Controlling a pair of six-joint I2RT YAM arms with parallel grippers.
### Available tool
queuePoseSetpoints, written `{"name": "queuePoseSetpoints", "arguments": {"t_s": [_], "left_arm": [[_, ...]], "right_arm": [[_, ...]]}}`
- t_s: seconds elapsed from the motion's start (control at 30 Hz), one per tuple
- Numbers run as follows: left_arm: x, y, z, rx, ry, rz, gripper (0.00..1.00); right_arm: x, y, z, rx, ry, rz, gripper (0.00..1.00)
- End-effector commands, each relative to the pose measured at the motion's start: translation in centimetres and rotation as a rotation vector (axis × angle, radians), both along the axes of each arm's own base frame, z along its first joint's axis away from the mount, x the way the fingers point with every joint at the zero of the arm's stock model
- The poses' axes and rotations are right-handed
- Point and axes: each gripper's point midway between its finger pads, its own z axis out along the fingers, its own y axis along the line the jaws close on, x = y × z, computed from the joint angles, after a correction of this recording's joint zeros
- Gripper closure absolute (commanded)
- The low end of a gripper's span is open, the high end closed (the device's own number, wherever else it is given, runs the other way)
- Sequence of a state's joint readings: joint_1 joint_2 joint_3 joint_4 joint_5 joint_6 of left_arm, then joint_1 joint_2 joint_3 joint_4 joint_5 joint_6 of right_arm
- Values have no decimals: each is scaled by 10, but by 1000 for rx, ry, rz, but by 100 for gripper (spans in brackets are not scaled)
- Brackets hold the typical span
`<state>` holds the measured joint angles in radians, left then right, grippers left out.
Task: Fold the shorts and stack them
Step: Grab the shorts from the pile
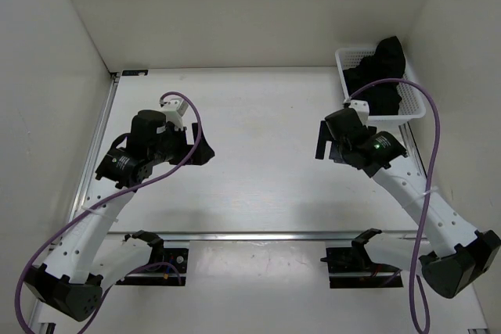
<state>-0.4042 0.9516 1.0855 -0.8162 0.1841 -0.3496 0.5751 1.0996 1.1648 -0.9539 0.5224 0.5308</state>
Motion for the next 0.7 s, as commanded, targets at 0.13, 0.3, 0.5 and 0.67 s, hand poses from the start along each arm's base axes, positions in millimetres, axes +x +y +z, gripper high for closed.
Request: {"name": "queuePoseSetpoints", "arguments": {"t_s": [0.13,0.3,0.5,0.67], "left_arm": [[-3,7,4,-2,-10,41,0],[10,15,2,35,-7,115,0],[23,27,10,60,-32,212,0],[23,37,13,56,-53,280,0]], "right_arm": [[11,-13,17,-66,-53,-108,0],[36,-15,17,-177,-56,-107,0],[84,-37,14,-43,-33,-127,0],[138,-88,2,141,53,-239,0]]}}
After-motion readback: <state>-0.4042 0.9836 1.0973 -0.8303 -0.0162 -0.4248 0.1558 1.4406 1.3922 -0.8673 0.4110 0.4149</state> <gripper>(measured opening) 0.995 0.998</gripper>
